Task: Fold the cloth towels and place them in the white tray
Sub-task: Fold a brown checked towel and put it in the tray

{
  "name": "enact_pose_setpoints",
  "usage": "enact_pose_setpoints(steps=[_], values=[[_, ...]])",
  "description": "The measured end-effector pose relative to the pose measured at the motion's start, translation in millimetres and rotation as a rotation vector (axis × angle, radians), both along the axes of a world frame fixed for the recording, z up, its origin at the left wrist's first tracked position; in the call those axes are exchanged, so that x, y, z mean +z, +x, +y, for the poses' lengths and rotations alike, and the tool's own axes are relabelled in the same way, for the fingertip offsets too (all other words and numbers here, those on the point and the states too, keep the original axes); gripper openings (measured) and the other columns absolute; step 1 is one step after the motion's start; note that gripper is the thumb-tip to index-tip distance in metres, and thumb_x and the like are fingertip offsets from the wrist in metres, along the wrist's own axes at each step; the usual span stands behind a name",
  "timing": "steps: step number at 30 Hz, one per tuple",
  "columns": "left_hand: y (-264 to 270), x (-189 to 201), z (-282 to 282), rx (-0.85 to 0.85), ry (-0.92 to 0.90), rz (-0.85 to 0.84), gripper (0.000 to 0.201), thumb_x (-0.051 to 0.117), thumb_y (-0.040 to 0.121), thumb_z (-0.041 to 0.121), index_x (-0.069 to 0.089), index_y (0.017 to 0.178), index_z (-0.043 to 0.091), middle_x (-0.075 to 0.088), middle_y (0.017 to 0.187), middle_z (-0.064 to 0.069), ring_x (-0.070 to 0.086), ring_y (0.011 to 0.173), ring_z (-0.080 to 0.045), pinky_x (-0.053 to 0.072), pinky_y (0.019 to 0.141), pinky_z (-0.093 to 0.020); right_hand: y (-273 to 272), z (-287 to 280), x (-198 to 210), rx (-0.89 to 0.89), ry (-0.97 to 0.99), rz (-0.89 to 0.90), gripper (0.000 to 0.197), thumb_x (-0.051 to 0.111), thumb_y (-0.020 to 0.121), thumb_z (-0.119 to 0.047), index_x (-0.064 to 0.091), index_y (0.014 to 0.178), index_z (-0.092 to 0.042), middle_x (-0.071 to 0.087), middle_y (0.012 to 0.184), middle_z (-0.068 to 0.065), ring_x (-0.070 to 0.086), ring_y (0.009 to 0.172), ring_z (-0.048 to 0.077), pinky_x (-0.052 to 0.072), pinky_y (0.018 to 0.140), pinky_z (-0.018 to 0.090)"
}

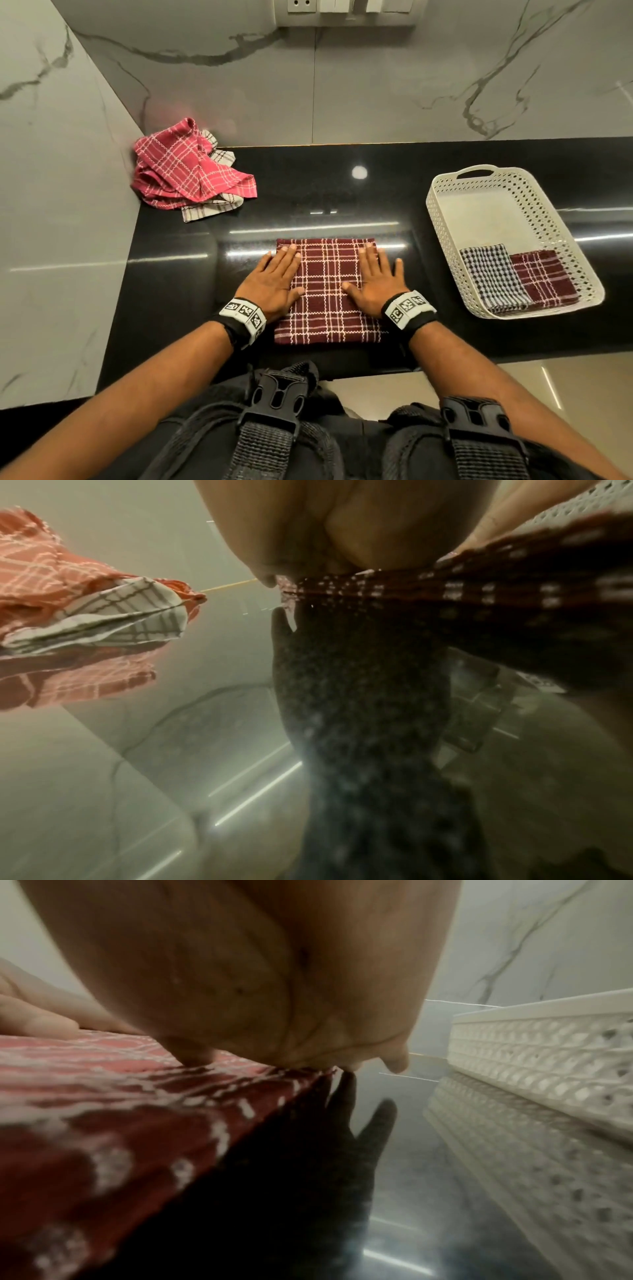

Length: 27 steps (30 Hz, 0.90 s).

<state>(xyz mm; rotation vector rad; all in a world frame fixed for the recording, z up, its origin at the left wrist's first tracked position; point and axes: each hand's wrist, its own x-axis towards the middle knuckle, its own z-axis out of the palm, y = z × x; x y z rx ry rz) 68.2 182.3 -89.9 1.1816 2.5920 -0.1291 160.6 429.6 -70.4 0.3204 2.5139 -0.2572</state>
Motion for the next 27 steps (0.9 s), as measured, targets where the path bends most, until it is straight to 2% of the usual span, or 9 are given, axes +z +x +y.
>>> enact_pose_setpoints(steps=[3,5,7,10,14,17,21,24,27], values=[[5,8,-4,0.052,-0.017,-0.028,0.080,0.008,0.097,0.062,-0.005,0.157,0.011,-0.015,0.164,-0.007,-0.014,0.152,-0.021,-0.003,0.125,-0.041,10,6,9,-0.108,0.089,-0.034,0.092,0.020,0.095,-0.068,-0.018,0.154,-0.010,-0.025,0.161,0.011,-0.022,0.149,0.029,-0.016,0.116,0.060],[11,14,4,0.043,0.013,-0.028,0.077,0.016,0.100,0.056,-0.002,0.157,0.008,-0.012,0.164,-0.011,-0.011,0.152,-0.023,0.000,0.125,-0.043,14,-6,14,-0.120,0.096,0.064,0.087,0.024,0.097,-0.059,-0.015,0.155,-0.008,-0.023,0.162,0.013,-0.022,0.149,0.030,-0.014,0.117,0.060],[18,17,18,-0.030,0.062,-0.001,0.073,0.020,0.102,0.052,0.000,0.158,0.009,-0.007,0.165,-0.011,-0.008,0.153,-0.023,0.001,0.125,-0.043,15,-25,15,-0.043,0.017,0.197,0.080,0.025,0.099,-0.053,-0.013,0.156,-0.013,-0.023,0.162,0.008,-0.021,0.150,0.027,-0.015,0.117,0.058],[37,14,34,-0.094,0.036,-0.035,0.070,0.016,0.103,0.052,-0.001,0.158,0.012,-0.008,0.165,-0.009,-0.007,0.153,-0.022,-0.003,0.125,-0.042,19,-51,5,0.108,-0.116,0.143,0.071,0.021,0.101,-0.051,-0.011,0.157,-0.021,-0.023,0.163,0.002,-0.021,0.150,0.024,-0.012,0.118,0.058],[53,0,13,0.042,-0.024,-0.005,0.083,-0.001,0.093,0.063,-0.005,0.157,0.009,-0.012,0.165,-0.010,-0.013,0.152,-0.023,-0.005,0.124,-0.043,38,-31,-8,0.090,-0.108,0.097,0.075,0.019,0.101,-0.058,-0.016,0.156,-0.022,-0.029,0.159,-0.001,-0.027,0.148,0.022,-0.018,0.116,0.057],[60,-1,-9,0.097,-0.022,-0.035,0.085,0.001,0.092,0.064,-0.008,0.157,0.010,-0.016,0.164,-0.009,-0.017,0.151,-0.023,-0.008,0.123,-0.043,55,-11,-3,-0.021,-0.053,0.061,0.077,0.023,0.101,-0.052,-0.015,0.156,-0.016,-0.026,0.162,0.004,-0.024,0.149,0.023,-0.017,0.117,0.058],[69,12,-8,0.104,0.013,-0.022,0.075,0.019,0.102,0.051,-0.003,0.157,0.005,-0.012,0.164,-0.014,-0.015,0.152,-0.025,-0.008,0.124,-0.042,63,-25,12,-0.115,0.063,0.051,0.083,0.037,0.095,-0.039,-0.004,0.155,0.001,-0.012,0.164,0.018,-0.017,0.151,0.032,-0.014,0.116,0.062],[79,21,19,0.042,0.094,-0.011,0.068,0.022,0.104,0.042,0.000,0.158,0.007,-0.010,0.165,-0.012,-0.012,0.152,-0.023,-0.008,0.124,-0.039,62,-58,16,-0.030,-0.076,0.199,0.078,0.034,0.096,-0.035,-0.004,0.156,-0.003,-0.012,0.165,0.015,-0.016,0.151,0.030,-0.012,0.118,0.059],[93,12,30,0.013,0.040,-0.045,0.067,0.012,0.102,0.045,-0.002,0.158,0.010,-0.010,0.165,-0.010,-0.012,0.152,-0.021,-0.007,0.124,-0.040,71,-76,2,0.078,-0.228,0.198,0.068,0.024,0.103,-0.039,-0.008,0.157,-0.011,-0.017,0.165,0.008,-0.019,0.150,0.023,-0.008,0.121,0.054]])
